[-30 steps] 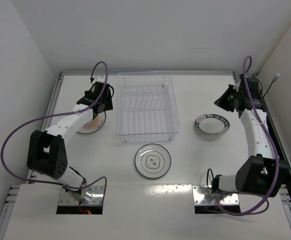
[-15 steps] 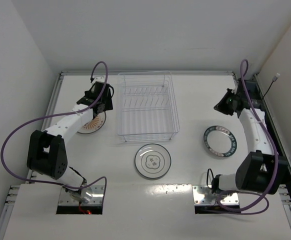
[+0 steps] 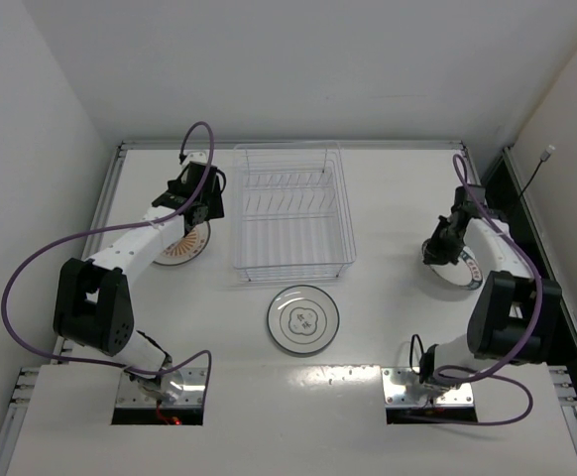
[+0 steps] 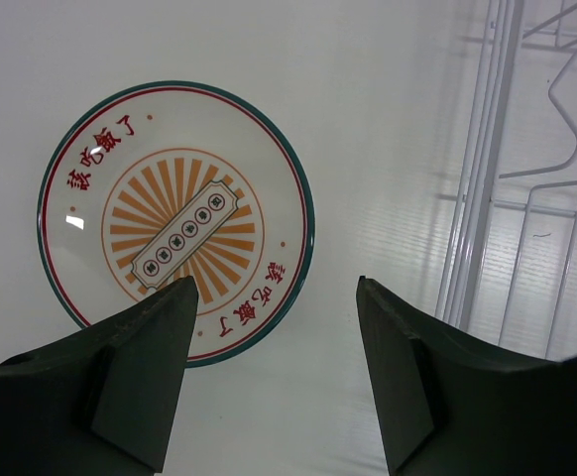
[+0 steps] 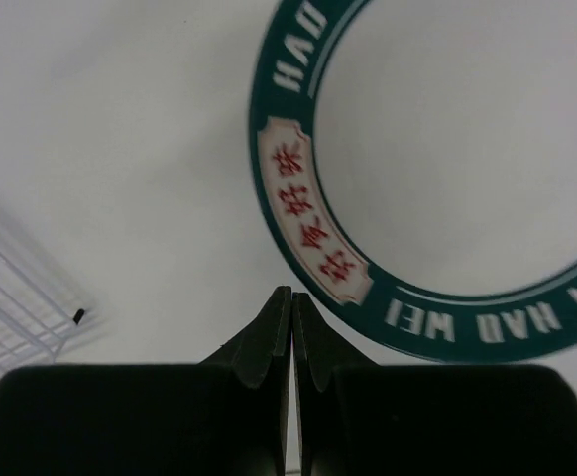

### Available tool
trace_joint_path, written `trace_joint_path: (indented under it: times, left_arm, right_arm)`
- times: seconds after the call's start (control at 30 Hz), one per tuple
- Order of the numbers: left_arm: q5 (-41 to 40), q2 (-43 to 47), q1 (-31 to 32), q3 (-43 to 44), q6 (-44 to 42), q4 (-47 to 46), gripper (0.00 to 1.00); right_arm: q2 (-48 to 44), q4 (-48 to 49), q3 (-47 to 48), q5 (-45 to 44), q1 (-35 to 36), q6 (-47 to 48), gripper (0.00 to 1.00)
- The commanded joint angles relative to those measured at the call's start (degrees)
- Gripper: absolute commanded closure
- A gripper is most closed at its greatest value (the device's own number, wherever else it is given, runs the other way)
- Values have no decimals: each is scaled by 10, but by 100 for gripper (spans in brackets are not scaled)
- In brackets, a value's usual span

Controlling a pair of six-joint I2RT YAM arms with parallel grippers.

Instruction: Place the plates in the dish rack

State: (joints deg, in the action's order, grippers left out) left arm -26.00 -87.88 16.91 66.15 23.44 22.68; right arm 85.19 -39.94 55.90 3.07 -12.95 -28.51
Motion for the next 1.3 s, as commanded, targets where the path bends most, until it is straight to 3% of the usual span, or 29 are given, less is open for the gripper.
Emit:
trace_joint_path:
  times: [0.0, 0.13, 0.33, 0.43, 0.53, 0.6, 0.63, 0.77, 0.9, 0.97, 1.03, 1.2, 1.27]
  left_arm:
    - [-7, 2, 2, 21, 7, -6, 37]
    - [-7, -4, 2, 21, 7, -6, 37]
    - [-7, -4, 2, 21, 7, -6, 37]
    - [-7, -4, 2, 21, 7, -1, 37]
    - [-7, -4, 2, 21, 7, -1, 37]
    - [-7, -4, 2, 21, 7, -1, 37]
    - [-7, -4, 2, 21, 7, -1, 37]
    - [-7, -4, 2, 21, 7, -1, 37]
    - [-7, -4, 2, 21, 7, -1, 37]
    - [-7, -4, 2, 21, 7, -1, 37]
    - [-7, -4, 2, 21, 7, -1, 37]
    - [-2, -9, 2, 21, 7, -1, 37]
    - [-2, -9, 2, 21, 7, -1, 37]
  right_arm:
    - [-27, 1, -12, -42, -1, -3, 100]
    - [-34, 14, -32, -54, -7, -16, 100]
    - [-21, 42, -51, -4, -7, -22, 100]
    - [-21, 55, -51, 34, -7, -16, 92]
    - [-14, 55, -29, 59, -7, -16, 73]
    - [-26, 65, -24, 91, -7, 5, 13]
    - [-38, 73, -24, 102, -7, 5, 0]
    - [-112, 95, -6, 97, 0, 18, 0]
    - [-141, 57, 45, 101, 0, 36, 0]
    - [-205, 93, 45, 143, 0, 68, 0]
    - [-237, 115, 45, 125, 8, 52, 0]
    - [-185, 27, 25, 25, -14, -39, 0]
    - [-161, 9, -8, 78, -54, -51, 0]
